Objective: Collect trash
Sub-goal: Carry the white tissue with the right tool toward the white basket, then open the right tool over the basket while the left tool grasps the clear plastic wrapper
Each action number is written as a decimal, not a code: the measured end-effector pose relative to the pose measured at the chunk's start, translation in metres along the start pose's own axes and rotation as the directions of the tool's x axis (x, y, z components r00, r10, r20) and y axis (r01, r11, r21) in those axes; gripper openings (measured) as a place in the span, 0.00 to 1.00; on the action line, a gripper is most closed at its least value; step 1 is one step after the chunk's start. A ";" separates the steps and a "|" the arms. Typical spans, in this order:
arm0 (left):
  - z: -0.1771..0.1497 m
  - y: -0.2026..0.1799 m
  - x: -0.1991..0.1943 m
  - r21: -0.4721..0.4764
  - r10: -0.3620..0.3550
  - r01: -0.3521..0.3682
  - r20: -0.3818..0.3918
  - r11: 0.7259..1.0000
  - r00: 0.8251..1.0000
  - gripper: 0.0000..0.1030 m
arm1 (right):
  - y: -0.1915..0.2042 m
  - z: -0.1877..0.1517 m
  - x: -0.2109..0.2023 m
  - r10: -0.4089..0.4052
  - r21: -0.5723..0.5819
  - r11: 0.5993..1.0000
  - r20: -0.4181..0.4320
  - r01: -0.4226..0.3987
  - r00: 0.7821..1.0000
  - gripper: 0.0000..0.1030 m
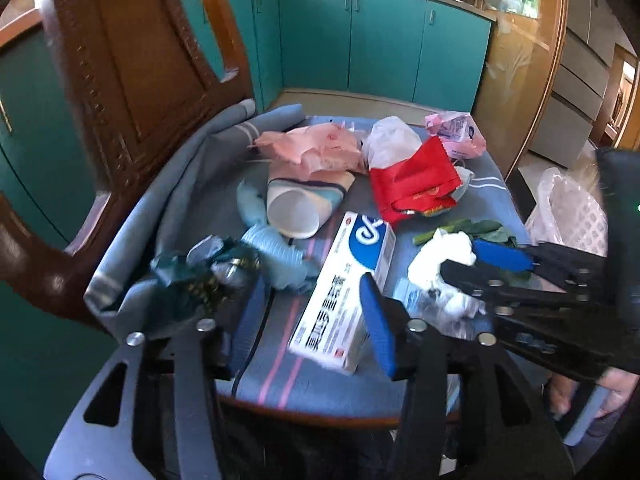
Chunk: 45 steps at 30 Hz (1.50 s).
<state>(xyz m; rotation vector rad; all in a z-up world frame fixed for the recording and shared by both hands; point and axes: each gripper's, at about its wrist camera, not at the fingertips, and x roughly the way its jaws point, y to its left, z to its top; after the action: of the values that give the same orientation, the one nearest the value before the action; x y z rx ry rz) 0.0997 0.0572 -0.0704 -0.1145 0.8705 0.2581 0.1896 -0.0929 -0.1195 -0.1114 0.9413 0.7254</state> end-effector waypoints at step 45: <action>0.020 -0.121 -0.014 0.276 -0.332 0.305 0.057 0.912 0.942 0.44 | -0.224 -0.064 -0.171 -0.440 0.697 0.686 0.168 0.209 0.882 0.78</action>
<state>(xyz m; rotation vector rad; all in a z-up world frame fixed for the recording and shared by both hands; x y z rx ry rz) 0.1389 -0.0576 -0.0474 0.0066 0.7621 -0.1591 0.2183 -0.3763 -0.0748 0.4576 0.7792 0.0246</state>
